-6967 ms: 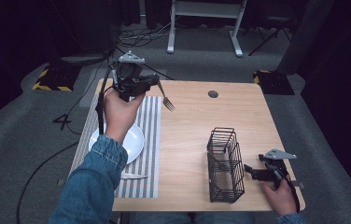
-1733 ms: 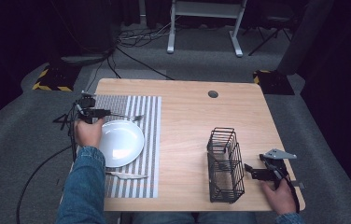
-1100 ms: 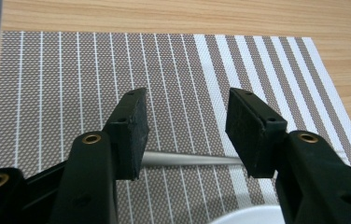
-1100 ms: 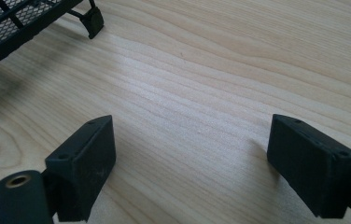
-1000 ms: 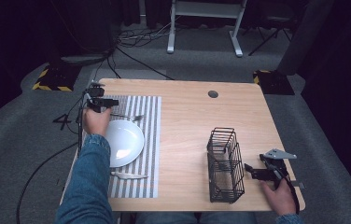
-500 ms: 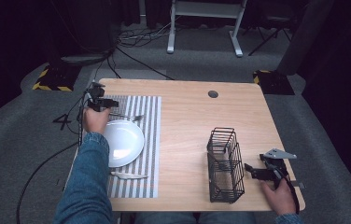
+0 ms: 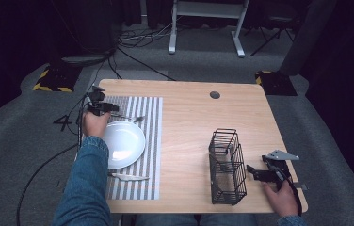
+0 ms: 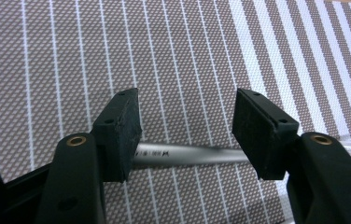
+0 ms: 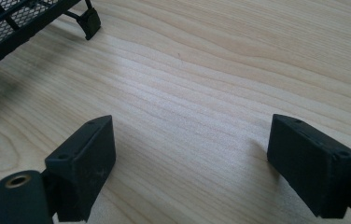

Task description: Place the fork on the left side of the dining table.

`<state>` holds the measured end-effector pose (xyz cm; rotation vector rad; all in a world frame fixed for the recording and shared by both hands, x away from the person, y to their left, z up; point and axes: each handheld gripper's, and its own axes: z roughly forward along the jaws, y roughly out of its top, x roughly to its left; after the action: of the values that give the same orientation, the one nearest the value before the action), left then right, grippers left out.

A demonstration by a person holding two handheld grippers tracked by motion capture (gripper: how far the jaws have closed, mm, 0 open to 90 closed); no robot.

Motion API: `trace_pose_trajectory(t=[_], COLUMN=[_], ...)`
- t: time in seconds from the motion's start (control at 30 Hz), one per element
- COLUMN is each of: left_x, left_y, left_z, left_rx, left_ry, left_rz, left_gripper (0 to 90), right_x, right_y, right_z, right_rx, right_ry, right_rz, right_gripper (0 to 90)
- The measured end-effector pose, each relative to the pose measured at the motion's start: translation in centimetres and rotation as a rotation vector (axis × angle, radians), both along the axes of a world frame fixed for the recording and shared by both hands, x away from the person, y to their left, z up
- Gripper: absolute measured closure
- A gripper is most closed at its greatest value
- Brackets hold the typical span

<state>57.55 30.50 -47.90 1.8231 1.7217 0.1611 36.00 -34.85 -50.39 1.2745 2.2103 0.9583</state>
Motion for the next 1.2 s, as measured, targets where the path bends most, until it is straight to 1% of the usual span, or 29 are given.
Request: trace_pose_trajectory(t=[0.03,0.07,0.17,0.23,0.3,0.47,0.53,0.57,0.63,0.7,0.77,0.9,0.97,1.03,1.2], left_x=[-0.1,-0.3,-0.7,-1.0,-1.3,-1.5,-1.5,-1.5,-1.6,-1.6,-1.7,-2.2,-2.5,-2.9,-4.0], left_y=[0.0,0.1,0.1,0.2,0.3,0.5,0.4,0.3,0.2,0.1,-0.1,-0.2,-0.4,-0.5,-0.8], left_z=[0.0,0.1,0.1,0.1,0.1,0.1,0.1,0.2,0.4,0.8,1.5,2.9,3.7,4.4,6.1], left_rx=[-0.004,-0.002,0.001,0.002,-0.008,-0.009,-0.002,0.012,0.023,0.025,0.038,0.037,0.031,0.035,0.043], left_ry=[0.002,0.011,0.016,0.012,0.015,0.016,0.02,0.019,0.006,0.001,-0.012,-0.051,-0.074,-0.091,-0.115], left_rz=[0.006,0.003,0.001,0.002,0.005,0.01,0.013,0.02,0.023,0.02,0.008,-0.007,-0.011,-0.021,-0.047], left_gripper=[42.2,42.3,42.1,41.9,42.2,42.1,42.1,42.1,42.5,43.4,43.6,43.5,43.5,43.3,43.1], right_x=[0.0,0.0,0.0,0.0,0.0,0.0,0.0,0.0,0.0,0.0,0.0,0.0,0.0,0.0,0.1], right_y=[0.0,0.0,0.0,0.0,0.0,0.0,0.0,0.0,0.0,0.0,0.0,0.0,0.0,0.0,0.0], right_z=[0.0,0.0,0.0,0.0,0.0,0.0,0.0,0.0,0.0,0.0,0.0,0.0,0.0,0.0,0.0], right_rx=[0.0,0.0,0.0,0.0,0.0,0.0,0.0,0.0,0.0,0.0,0.0,0.002,0.001,0.001,0.005], right_ry=[0.0,0.0,0.0,0.0,0.0,0.0,0.0,0.0,0.0,0.0,0.0,0.001,0.0,0.001,0.003], right_rz=[0.0,0.0,0.0,0.0,0.0,0.0,0.0,0.0,0.0,0.0,0.0,-0.001,0.0,0.0,0.005], right_gripper=[15.3,15.3,15.3,15.3,15.3,15.3,15.3,15.3,15.3,15.3,15.3,15.3,15.4,15.4,15.0])
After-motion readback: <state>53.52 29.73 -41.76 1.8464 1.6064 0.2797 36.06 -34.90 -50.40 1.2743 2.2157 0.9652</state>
